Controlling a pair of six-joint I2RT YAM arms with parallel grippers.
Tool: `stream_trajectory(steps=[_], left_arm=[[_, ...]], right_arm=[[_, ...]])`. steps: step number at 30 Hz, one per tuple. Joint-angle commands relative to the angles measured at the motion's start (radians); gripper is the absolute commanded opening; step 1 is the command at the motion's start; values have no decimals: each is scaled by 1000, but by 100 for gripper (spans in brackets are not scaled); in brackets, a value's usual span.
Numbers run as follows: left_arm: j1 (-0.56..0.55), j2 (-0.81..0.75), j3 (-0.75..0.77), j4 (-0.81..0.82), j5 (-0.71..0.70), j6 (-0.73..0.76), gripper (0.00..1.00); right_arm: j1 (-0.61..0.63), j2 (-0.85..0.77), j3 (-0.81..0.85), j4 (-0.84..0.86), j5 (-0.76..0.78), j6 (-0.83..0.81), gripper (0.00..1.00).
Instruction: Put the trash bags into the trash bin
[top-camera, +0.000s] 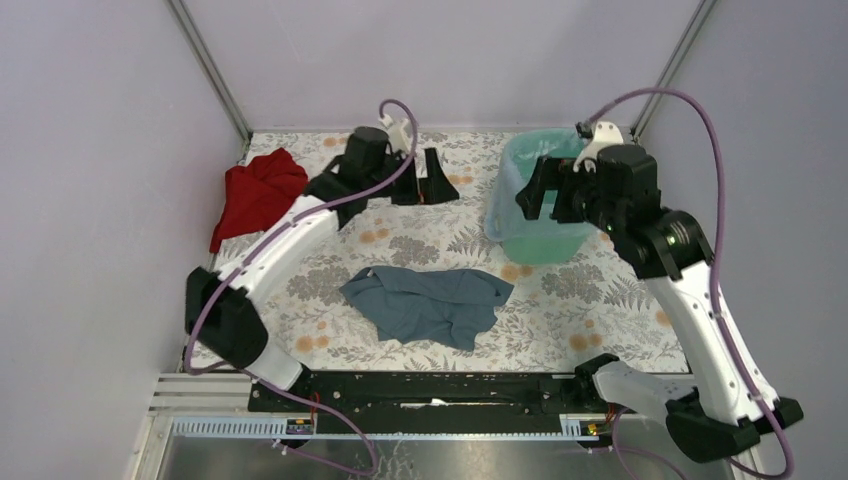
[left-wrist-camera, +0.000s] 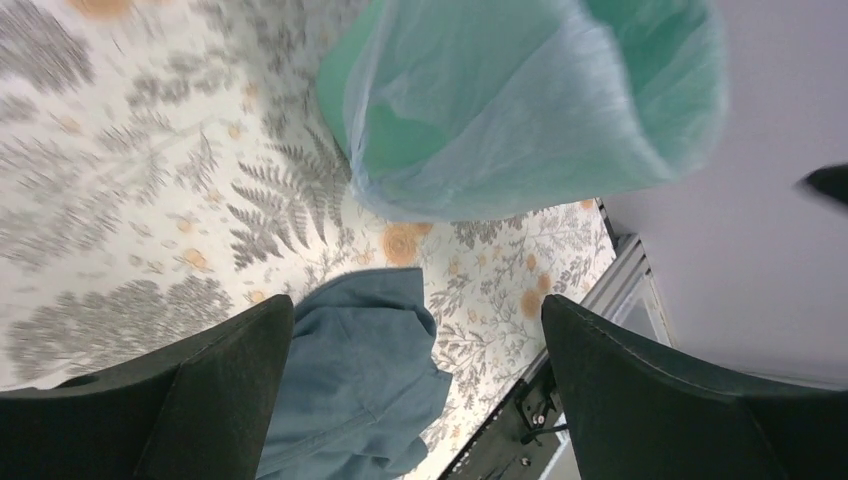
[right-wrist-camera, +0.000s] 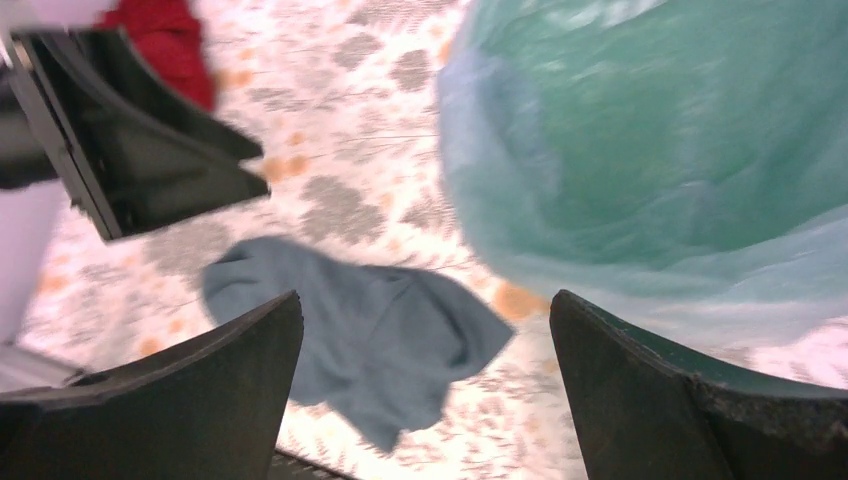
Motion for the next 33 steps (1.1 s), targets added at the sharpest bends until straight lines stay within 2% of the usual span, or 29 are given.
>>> stream_trajectory(steps=[1,4,7,10,12,13,16,22,28,30,33], left_arm=[[18,-138,124,-115,-86,152,99],[18,-178,146,-144,-159,195,99],[18,-215,116,-112,-217,222,99],[18,-255,59,-54,-248,239,99],[18,-281,13,-15,-272,250,99],[18,-294,-14,10,-285,253,99],[20,-332,-83,60,-319,262,99],[35,-377,-141,89,-354,276,99],[48,-404,-172,101,-363,274,99],[49,-410,-177,103,-368,274,99],[50,-419,-182,105,-374,278,99]], right_arm=[[42,-122,-191,-13,-251,189,100],[83,-196,-370,84,-276,273,100],[154,-249,-520,260,-205,345,100],[232,-287,-669,443,-21,390,100],[281,-307,-757,528,177,378,100],[295,-311,-815,591,300,360,100],[301,-273,-912,709,509,342,100],[301,-87,-978,909,762,378,100],[292,45,-1067,1237,917,368,99],[259,92,-1068,1309,925,362,96],[168,207,-1018,1344,853,347,96]])
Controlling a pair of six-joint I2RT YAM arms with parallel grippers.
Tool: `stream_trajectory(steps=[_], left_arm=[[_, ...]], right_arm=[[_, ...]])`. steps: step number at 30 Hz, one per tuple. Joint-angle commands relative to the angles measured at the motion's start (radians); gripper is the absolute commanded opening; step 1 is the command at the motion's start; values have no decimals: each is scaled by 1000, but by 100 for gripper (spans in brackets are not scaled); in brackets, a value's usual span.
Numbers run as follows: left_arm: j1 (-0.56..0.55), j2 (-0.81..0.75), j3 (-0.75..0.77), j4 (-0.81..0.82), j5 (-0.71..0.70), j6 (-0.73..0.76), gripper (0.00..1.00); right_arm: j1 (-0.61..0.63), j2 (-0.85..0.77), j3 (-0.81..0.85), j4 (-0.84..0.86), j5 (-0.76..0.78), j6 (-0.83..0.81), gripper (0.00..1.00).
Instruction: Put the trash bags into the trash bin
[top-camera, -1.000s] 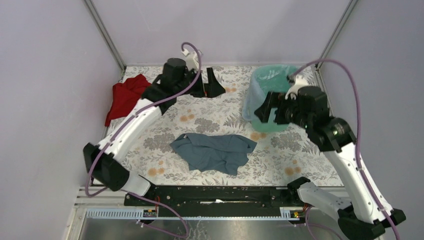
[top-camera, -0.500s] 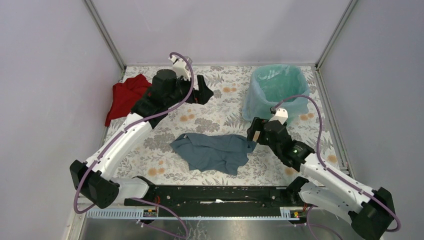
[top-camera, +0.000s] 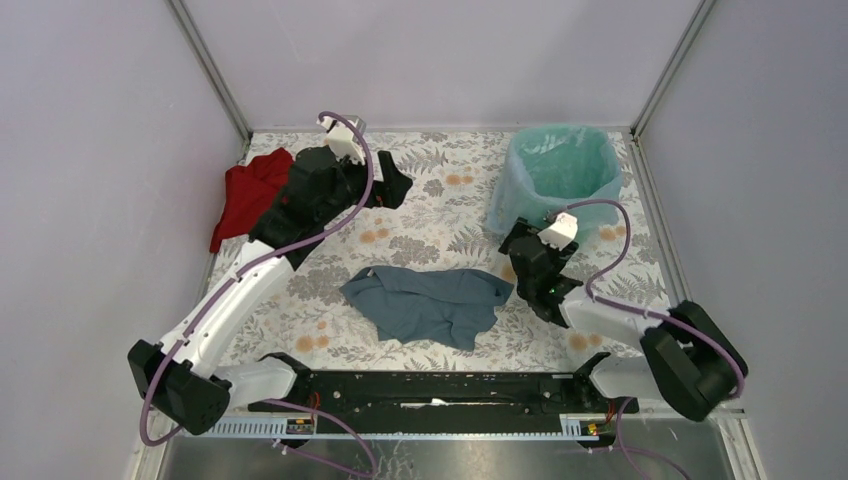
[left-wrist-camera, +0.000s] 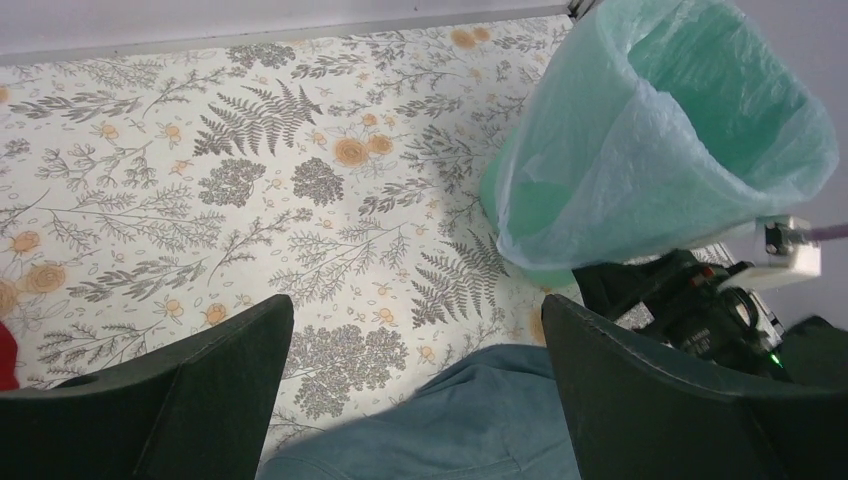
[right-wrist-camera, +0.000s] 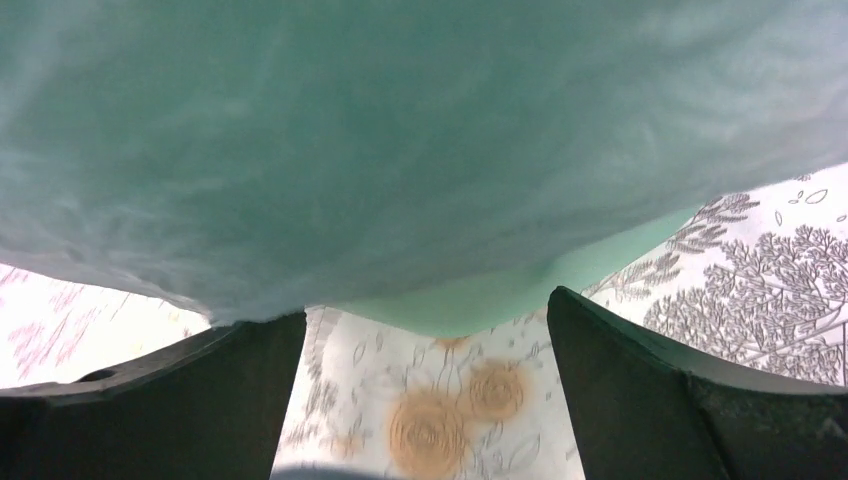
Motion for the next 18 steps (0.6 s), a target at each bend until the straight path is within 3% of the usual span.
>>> stream_trajectory(steps=[1,8,18], left_arm=[[6,-35,-8,61,-26,21,99],[6,-44,-16,66,-32,26,99],[10,-6,-21,69,-13,23,99]], right_arm=[[-123,142,78,184,43,3,96],[-259,307,195,214,2,27,95],[-469,565,454,212,-239,-153,99]])
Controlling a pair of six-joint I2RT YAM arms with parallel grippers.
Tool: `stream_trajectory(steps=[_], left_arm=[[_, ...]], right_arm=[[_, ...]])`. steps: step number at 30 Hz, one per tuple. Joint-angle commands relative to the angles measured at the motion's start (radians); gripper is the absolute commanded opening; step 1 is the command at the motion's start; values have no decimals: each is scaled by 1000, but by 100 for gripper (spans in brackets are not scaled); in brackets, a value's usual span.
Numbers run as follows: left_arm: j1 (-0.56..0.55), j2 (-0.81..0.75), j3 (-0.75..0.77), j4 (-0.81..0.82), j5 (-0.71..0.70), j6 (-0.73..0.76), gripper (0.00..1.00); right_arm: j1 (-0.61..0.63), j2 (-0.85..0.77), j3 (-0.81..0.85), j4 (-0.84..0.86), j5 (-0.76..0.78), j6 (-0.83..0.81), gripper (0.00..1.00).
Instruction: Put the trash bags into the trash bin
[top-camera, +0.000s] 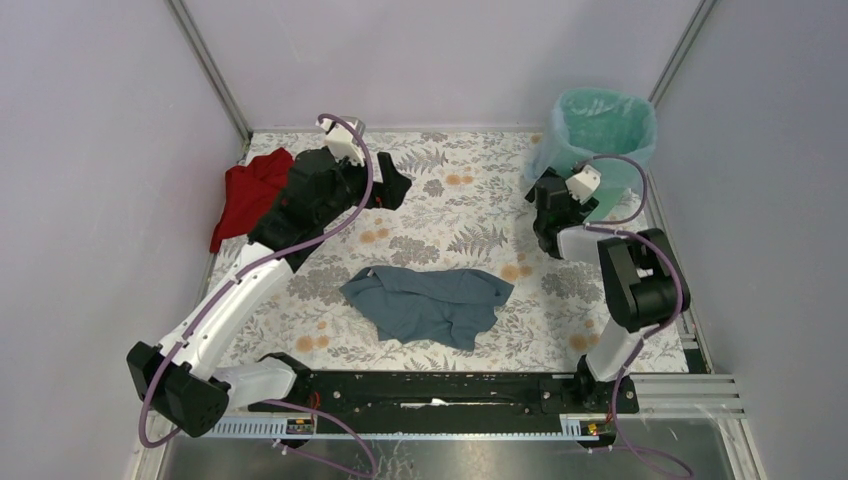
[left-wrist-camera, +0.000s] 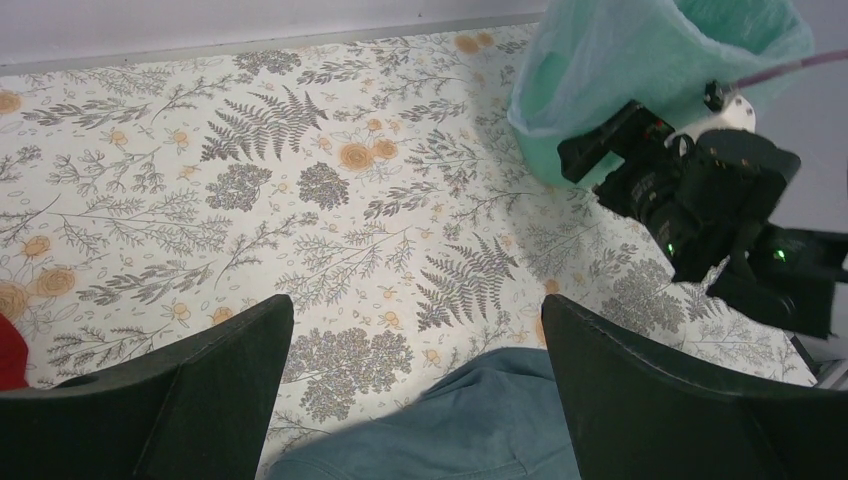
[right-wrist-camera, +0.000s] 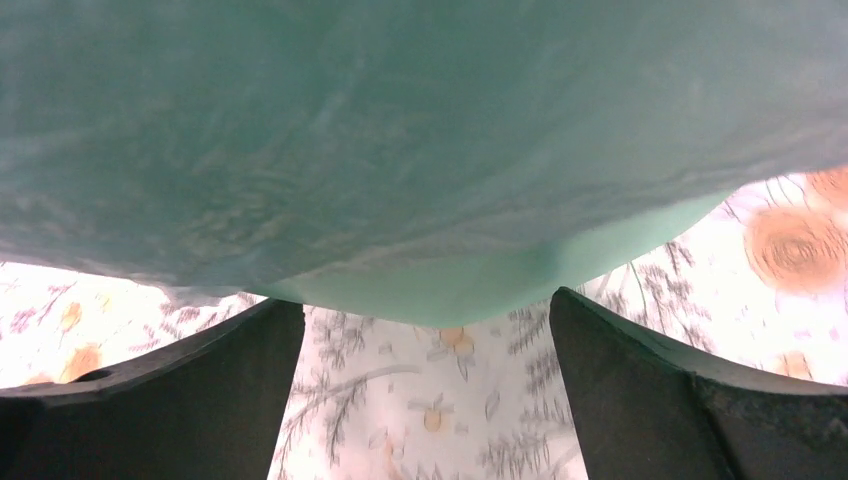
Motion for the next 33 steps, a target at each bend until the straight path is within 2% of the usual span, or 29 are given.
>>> stream_trajectory(steps=[1,3,6,9,13,19,21,24,27,31,33], left_arm=[[10,16,-4,55,2,12,99],[11,20,-8,58,1,11,99],[14,30,-12,61,-4,12,99],[17,34,-11,57,-7,12,99],[16,30,-16,64,-11,12,99],[16,18,24,34,-3,-12,99],[16,5,65,3,18,-31,99],[16,-32,135,-39,36,-55,99],[16,-60,234,-85,39,-63,99],[16,-106,361,-118,13,-55,99],[17,-135,395,-120,-8,-45,99]], right_arm=[[-82,104,140,21,-142,-99,100],[-103,144,190,11,-211,-111,100],[-104,165,283,-100,-249,-125,100],[-91,101,298,-242,-302,-101,100],[-66,-119,183,-385,-374,-80,100],[-46,-579,-23,-605,-639,-71,100],[-43,-758,-40,-695,-689,-104,100],[-43,-997,111,-914,-584,-191,100],[-42,-1126,299,-1023,-490,-273,100],[-42,-1087,556,-1159,-431,-334,100],[-42,-1067,629,-1186,-423,-351,100]])
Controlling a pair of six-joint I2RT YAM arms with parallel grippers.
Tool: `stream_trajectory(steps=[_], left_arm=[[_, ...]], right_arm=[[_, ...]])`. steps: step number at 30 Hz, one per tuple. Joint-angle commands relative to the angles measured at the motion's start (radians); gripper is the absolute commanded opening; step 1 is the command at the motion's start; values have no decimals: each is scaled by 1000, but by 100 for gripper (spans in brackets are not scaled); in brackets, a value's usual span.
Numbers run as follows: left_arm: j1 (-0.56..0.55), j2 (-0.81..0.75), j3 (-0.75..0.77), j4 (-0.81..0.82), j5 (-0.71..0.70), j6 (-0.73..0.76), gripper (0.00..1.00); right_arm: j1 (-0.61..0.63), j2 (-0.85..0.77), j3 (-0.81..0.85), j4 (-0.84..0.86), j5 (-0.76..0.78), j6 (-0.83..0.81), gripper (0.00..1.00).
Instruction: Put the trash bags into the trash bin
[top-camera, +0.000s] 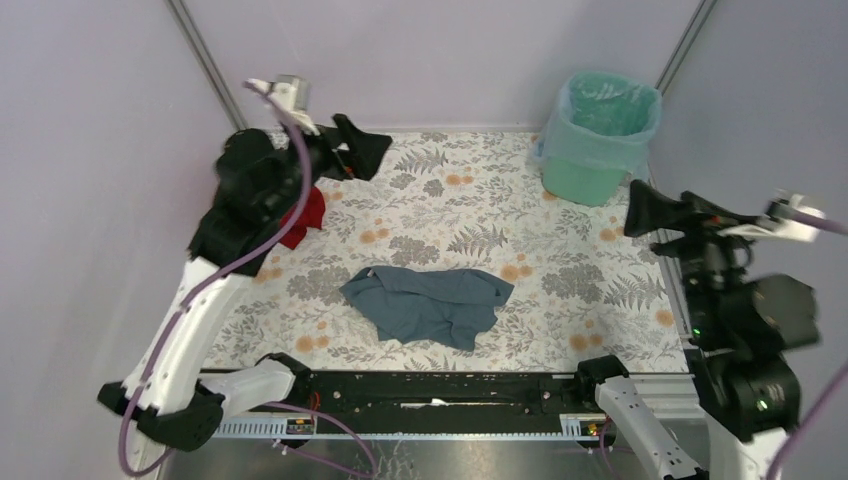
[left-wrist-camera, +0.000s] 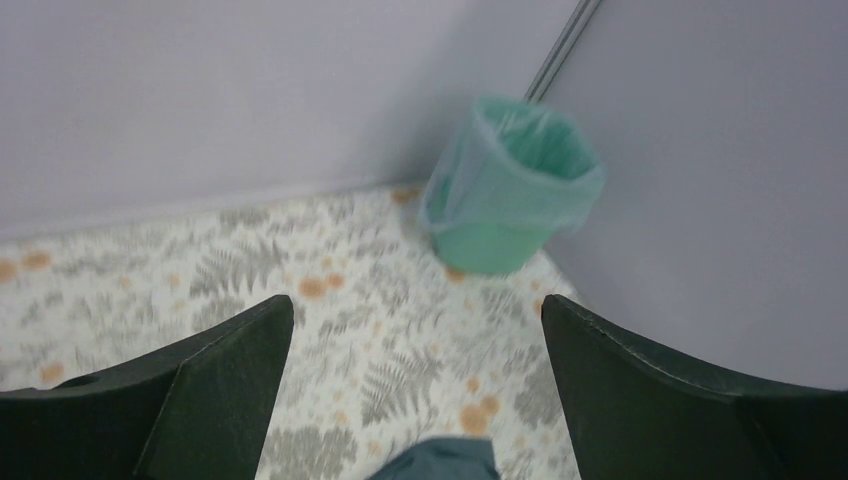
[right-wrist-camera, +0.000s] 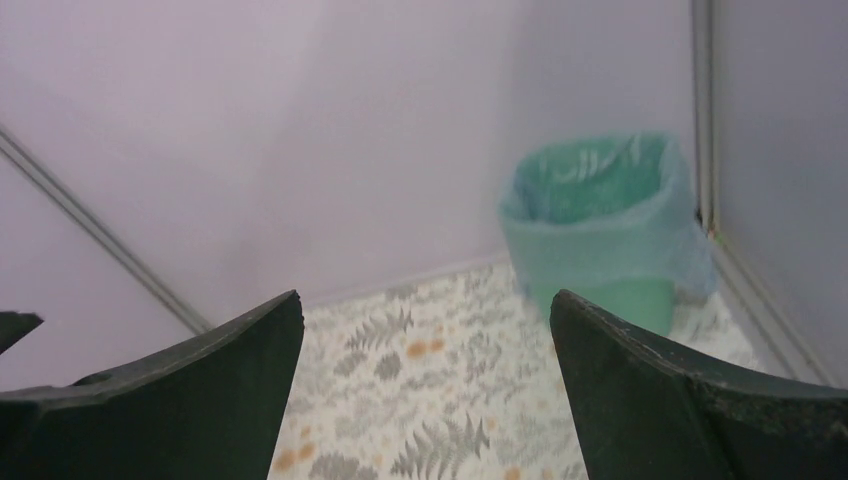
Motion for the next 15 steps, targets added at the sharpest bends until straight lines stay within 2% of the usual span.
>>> stream_trajectory(steps=[1,10,15], left_arm=[[5,-99,111,4,-40,12,99],[5,-220,147,-39,-207,78,99],[5,-237,136,-59,-241,82,99]], right_arm=[[4,65,133,-179,65,-95,100],[4,106,151,-126,-4,-79,100],[4,100,121,-112,16,-58,100]])
